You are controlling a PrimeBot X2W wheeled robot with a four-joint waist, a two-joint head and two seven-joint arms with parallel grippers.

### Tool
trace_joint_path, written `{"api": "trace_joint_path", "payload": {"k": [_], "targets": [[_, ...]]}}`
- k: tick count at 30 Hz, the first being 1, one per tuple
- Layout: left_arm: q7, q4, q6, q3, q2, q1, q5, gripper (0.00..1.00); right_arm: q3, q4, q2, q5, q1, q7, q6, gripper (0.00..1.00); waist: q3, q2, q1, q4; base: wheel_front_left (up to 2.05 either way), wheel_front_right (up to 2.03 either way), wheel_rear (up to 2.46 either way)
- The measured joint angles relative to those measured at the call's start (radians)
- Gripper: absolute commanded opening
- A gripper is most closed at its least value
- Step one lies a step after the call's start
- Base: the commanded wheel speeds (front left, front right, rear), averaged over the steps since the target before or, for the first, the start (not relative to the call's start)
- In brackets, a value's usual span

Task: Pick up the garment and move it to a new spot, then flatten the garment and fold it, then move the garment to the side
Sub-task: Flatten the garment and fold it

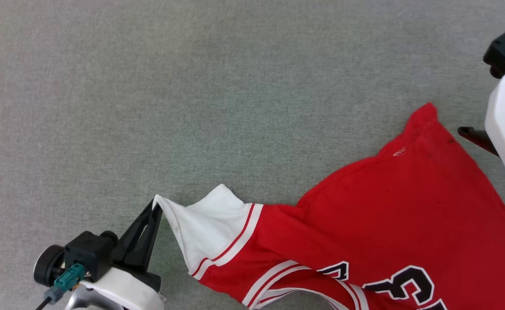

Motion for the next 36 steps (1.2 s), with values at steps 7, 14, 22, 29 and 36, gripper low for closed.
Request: {"api": "trace_joint_path", "payload": {"k": [7,14,22,29,36], "targets": [[0.0,-0.007,-0.001,-0.005,-0.012,-0.033,0.018,0.0,0.111,0.143,0.055,-0.004,-0.104,-0.056,0.0,1.0,0.065,0.0,0.0,0.035,0.0,0.0,0.0],[0.0,0.0,-0.002,-0.012,-0.022,-0.053,0.026,0.0,0.218,0.216,0.052,0.025,-0.14,-0.121,0.0,1.0,0.101,0.0,-0.0001,0.054,0.0,0.0,0.0],[0.0,0.022,-0.009,-0.018,-0.034,-0.063,0.025,0.0,0.313,0.23,0.043,0.066,-0.151,-0.261,0.0,0.0,0.071,0.0,0.0,0.043,0.0,0.0,0.0],[-0.002,0.033,-0.004,-0.007,-0.005,-0.064,0.041,0.0,0.349,0.205,0.03,0.112,-0.158,-0.442,0.0,0.0,-0.016,0.0,0.0,0.02,0.0,0.0,0.0],[0.027,-0.009,-0.018,0.021,0.054,-0.148,0.074,0.0,0.314,0.153,-0.017,0.175,-0.181,-0.583,0.0,0.0,-0.11,0.0,-0.0001,-0.016,0.0,0.0,0.0]]}}
